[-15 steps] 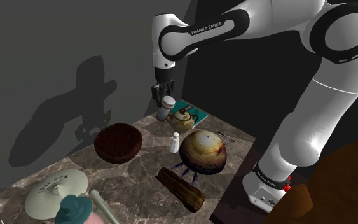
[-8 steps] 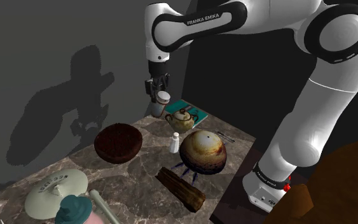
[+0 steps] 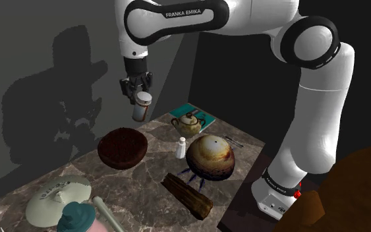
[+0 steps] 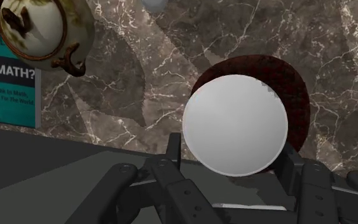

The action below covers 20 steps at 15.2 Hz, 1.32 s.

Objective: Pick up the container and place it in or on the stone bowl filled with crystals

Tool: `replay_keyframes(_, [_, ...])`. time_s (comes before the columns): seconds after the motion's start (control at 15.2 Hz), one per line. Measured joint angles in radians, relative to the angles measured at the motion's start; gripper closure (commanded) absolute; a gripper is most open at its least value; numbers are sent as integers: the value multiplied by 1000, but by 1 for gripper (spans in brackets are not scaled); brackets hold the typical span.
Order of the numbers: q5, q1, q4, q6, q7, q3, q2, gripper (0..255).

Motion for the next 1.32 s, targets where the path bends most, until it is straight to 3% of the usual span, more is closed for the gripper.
replay_keyframes(0.2, [-23, 46, 177, -67, 48, 10, 112, 255])
replay_keyframes(0.33, [-47, 91, 371, -145, 80, 13, 228, 255])
replay_keyframes(0.46, [-55, 108, 434, -163, 92, 12, 274, 255])
replay_keyframes(1.32, [-58, 102, 282, -1, 98, 10, 285, 255])
